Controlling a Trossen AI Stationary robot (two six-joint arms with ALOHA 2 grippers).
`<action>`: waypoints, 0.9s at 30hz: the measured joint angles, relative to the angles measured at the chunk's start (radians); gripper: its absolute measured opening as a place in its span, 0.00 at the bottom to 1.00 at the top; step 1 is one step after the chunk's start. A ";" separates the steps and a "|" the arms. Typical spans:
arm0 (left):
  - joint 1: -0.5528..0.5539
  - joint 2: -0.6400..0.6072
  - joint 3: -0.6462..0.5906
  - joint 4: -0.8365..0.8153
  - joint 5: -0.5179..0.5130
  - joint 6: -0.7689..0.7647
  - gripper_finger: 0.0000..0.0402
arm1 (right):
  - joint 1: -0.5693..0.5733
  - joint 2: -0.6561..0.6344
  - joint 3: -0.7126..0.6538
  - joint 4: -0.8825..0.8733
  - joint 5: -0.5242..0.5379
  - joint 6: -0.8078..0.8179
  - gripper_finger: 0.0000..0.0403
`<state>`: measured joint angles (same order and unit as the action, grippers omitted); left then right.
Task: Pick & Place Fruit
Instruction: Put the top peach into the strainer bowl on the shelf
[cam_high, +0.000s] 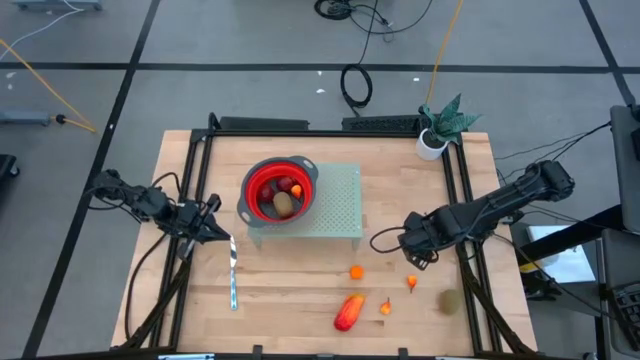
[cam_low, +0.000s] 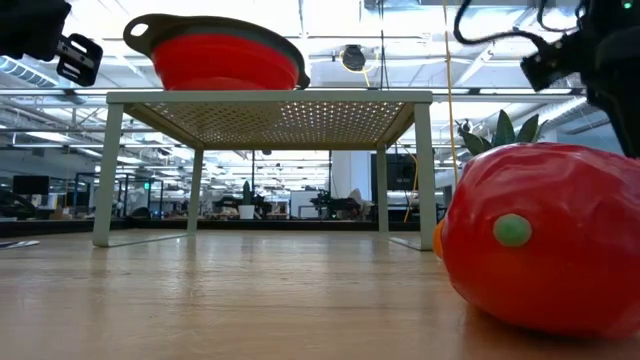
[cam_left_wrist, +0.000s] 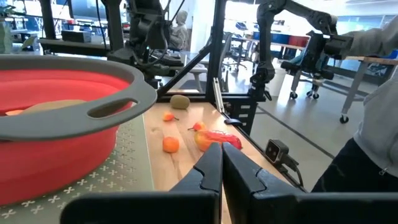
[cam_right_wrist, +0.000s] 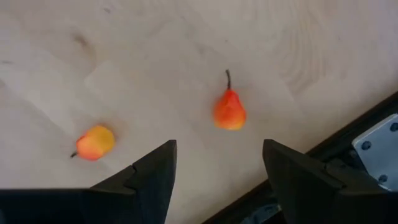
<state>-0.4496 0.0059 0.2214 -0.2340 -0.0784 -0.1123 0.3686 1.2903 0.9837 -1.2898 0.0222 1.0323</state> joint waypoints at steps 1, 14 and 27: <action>0.000 0.000 0.000 0.000 0.000 0.000 0.01 | -0.003 -0.008 -0.017 0.008 -0.001 0.001 0.58; 0.000 0.000 0.000 0.000 -0.001 -0.025 0.04 | -0.082 -0.145 -0.174 0.109 -0.002 -0.001 0.58; 0.000 0.000 0.001 -0.001 -0.001 -0.028 0.04 | -0.114 -0.166 -0.270 0.165 -0.052 -0.005 0.58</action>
<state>-0.4496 0.0059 0.2222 -0.2347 -0.0792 -0.1398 0.2543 1.1248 0.7133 -1.1248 -0.0297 1.0278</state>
